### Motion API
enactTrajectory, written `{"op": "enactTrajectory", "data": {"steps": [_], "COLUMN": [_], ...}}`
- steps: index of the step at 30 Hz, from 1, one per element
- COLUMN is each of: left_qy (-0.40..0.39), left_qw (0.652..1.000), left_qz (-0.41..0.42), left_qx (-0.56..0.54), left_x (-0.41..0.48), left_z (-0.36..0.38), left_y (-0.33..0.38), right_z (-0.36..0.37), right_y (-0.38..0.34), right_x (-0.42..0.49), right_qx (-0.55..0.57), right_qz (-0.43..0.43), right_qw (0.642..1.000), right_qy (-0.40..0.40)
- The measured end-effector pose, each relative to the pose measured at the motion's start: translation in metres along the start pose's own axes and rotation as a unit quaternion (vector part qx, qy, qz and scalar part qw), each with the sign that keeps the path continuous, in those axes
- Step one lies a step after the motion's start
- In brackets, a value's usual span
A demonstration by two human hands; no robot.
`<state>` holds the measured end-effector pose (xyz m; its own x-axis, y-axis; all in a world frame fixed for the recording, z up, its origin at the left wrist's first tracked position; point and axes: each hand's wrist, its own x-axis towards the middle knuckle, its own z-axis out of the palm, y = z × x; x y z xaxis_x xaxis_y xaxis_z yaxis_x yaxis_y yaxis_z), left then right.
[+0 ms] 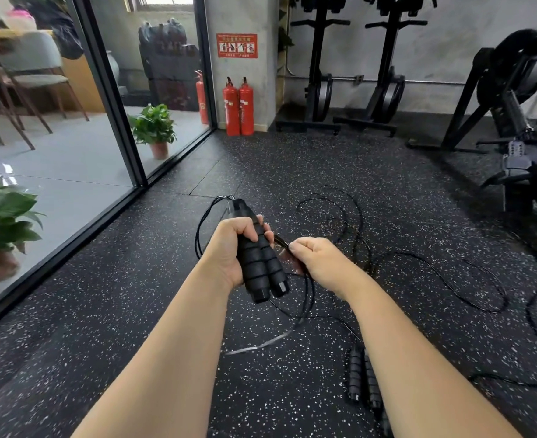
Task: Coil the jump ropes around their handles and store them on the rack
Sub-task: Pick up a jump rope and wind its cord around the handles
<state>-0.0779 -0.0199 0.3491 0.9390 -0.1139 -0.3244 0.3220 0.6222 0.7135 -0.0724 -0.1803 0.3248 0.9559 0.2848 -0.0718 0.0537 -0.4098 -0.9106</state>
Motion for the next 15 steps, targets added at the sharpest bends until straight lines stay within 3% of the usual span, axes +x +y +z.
{"op": "enactTrajectory", "data": {"steps": [5, 8, 11, 15], "left_qy": [0.013, 0.049, 0.077, 0.107], "left_qw": [1.0, 0.985, 0.928, 0.856], "left_qz": [-0.013, -0.031, -0.031, 0.007], "left_qx": [0.009, 0.162, 0.364, 0.506], "left_x": [-0.003, -0.007, -0.013, -0.019], "left_z": [-0.004, -0.005, -0.011, -0.017], "left_y": [0.006, 0.01, 0.018, 0.029], "right_z": [-0.007, -0.012, -0.026, -0.049], "right_y": [0.003, 0.007, 0.016, 0.031], "right_x": [0.0, 0.002, 0.003, 0.001], "right_qx": [-0.025, -0.058, -0.081, -0.078], "right_qz": [0.006, -0.001, 0.01, 0.042], "right_qw": [0.999, 0.992, 0.976, 0.962], "right_qy": [0.027, 0.111, 0.202, 0.259]}}
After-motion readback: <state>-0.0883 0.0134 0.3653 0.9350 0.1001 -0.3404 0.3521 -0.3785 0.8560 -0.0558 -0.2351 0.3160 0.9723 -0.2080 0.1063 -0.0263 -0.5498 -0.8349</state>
